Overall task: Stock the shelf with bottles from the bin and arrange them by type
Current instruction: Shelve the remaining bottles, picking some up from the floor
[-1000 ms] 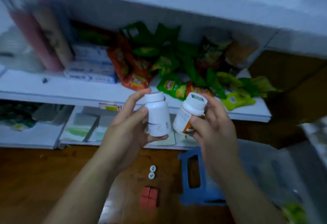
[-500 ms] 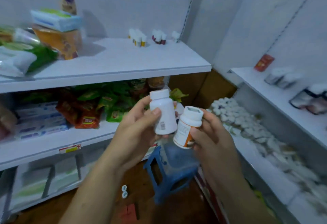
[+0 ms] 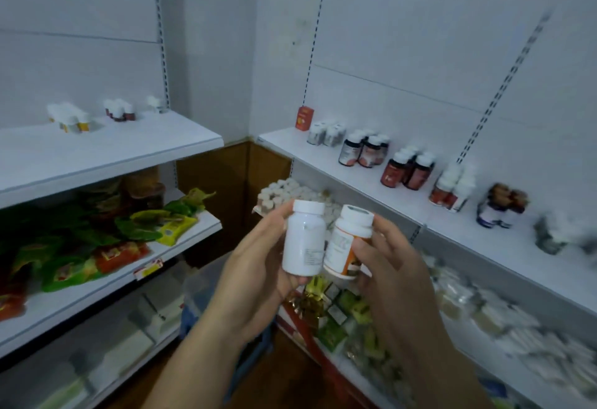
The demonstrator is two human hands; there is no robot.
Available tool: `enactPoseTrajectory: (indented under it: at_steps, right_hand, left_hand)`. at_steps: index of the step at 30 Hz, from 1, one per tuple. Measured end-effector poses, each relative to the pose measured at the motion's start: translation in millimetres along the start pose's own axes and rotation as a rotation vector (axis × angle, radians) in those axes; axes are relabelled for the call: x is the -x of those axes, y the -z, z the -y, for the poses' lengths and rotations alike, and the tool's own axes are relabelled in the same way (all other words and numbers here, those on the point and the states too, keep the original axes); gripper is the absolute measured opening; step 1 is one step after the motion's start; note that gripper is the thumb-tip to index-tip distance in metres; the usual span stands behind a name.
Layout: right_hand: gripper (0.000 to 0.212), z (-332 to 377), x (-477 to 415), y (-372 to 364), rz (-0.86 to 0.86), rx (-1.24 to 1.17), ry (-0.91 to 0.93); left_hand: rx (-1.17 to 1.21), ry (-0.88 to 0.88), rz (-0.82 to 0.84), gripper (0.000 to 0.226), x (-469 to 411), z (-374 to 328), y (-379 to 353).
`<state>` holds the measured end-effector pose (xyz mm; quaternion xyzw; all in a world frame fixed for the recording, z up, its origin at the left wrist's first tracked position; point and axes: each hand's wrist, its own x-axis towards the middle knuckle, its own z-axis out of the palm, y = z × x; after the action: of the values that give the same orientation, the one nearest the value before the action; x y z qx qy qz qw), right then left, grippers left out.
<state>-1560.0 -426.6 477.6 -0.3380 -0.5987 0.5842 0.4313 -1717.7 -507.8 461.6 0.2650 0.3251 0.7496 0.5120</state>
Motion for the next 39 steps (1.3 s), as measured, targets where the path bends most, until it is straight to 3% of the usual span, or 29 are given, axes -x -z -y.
enactPoseTrajectory:
  at_steps: [11,15,23,31,39]
  right_hand:
    - [0.039,28.2,77.1,234.1,-0.211,-0.015,0.049]
    - [0.041,35.3,101.3,302.6,-0.296,-0.033,0.064]
    - [0.04,41.2,132.7,418.1,-0.557,-0.058,0.095]
    - [0.034,39.0,108.1,513.4,-0.799,0.019,0.077]
    - [0.036,36.0,65.0,590.8,-0.917,0.094,0.081]
  left_hand:
    - [-0.002,0.219,0.27,0.049,9.0,142.8,-177.1]
    - [0.039,0.261,0.346,0.041,4.6,193.0,-240.5]
    - [0.082,0.459,0.48,0.047,-18.6,280.7,-340.6]
    - [-0.16,0.426,0.712,0.044,-68.4,363.9,-430.4]
    - [-0.25,0.4,0.79,0.048,-141.0,433.7,-491.2]
